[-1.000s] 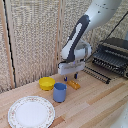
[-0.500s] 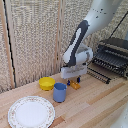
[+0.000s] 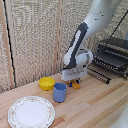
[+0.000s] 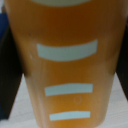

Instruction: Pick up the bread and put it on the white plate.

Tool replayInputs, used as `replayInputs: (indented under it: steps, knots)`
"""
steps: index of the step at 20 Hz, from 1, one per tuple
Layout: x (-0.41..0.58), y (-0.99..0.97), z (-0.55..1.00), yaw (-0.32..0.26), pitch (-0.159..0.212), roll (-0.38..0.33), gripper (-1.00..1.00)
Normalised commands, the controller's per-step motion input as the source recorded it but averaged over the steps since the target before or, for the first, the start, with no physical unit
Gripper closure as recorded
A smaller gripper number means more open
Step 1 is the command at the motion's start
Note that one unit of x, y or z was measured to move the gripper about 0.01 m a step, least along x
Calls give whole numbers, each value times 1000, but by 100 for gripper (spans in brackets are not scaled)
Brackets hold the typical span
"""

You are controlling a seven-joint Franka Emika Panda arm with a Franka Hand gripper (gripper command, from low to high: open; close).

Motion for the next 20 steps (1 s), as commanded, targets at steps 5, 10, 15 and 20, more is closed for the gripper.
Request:
replayInputs:
  steps: [5, 10, 15, 20]
  knots:
    - [74, -90, 686, -72, 0, 103, 100]
    - [75, -207, 966, -97, 0, 76, 100]
    - [92, 17, 982, -57, 14, 57, 100]
    - [42, 502, 862, -45, 3, 77, 100]
